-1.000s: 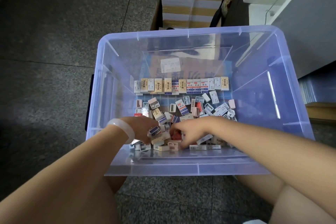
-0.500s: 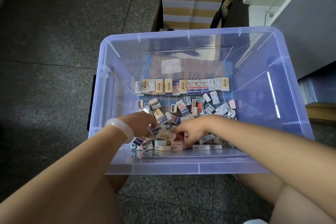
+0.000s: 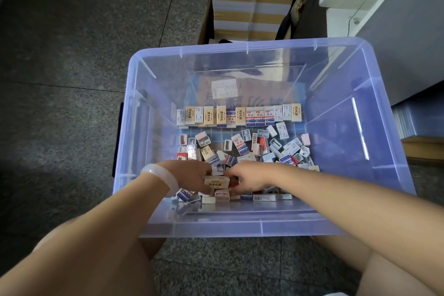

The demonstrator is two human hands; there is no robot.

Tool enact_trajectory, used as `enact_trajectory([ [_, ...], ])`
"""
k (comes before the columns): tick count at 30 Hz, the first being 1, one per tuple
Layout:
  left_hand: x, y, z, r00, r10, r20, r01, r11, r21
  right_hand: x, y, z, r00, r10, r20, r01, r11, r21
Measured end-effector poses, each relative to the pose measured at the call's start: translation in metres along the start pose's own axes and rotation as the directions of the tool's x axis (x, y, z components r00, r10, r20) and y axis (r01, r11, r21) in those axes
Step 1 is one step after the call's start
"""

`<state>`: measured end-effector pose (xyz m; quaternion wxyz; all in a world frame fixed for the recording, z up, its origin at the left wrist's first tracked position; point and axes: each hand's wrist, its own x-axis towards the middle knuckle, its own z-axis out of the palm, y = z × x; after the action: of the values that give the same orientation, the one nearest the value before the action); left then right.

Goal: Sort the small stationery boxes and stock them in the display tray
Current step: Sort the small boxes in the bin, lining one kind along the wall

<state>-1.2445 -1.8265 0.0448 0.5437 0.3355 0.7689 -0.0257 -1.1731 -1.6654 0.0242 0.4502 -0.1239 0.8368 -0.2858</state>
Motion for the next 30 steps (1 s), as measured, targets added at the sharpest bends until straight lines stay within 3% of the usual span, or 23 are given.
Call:
enact_trajectory([
  [7, 0.003, 0.002, 0.006, 0.994, 0.032, -0.108, -0.031, 0.999, 0.010, -0.003, 0.001, -0.001, 1.000, 0.012, -0.015, -0.012, 1.000, -0.029],
  [16, 0.004, 0.003, 0.007, 0.985, 0.103, -0.135, -0.100, 0.995, 0.029, -0.020, 0.008, -0.020, 0.999, 0.036, 0.029, -0.034, 0.997, -0.074],
  [19, 0.005, 0.010, 0.008, 0.988, 0.115, -0.105, -0.111, 0.993, 0.039, -0.032, 0.017, -0.036, 0.998, 0.057, 0.009, -0.057, 0.998, -0.009],
  [23, 0.005, 0.022, 0.008, 0.992, 0.083, -0.096, -0.063, 0.979, 0.193, -0.041, 0.031, -0.052, 0.986, 0.114, -0.124, -0.096, 0.985, 0.142],
  [26, 0.007, 0.027, 0.013, 0.984, 0.099, -0.147, -0.054, 0.958, 0.281, -0.036, 0.040, -0.056, 0.914, 0.237, -0.329, -0.117, 0.931, 0.346],
  [28, 0.009, 0.029, 0.015, 0.977, 0.110, -0.182, -0.052, 0.954, 0.297, -0.030, 0.043, -0.058, 0.791, 0.356, -0.498, -0.106, 0.881, 0.460],
  [30, 0.009, 0.027, 0.013, 0.975, 0.108, -0.195, -0.049, 0.956, 0.289, -0.025, 0.044, -0.060, 0.690, 0.455, -0.563, -0.090, 0.826, 0.557],
])
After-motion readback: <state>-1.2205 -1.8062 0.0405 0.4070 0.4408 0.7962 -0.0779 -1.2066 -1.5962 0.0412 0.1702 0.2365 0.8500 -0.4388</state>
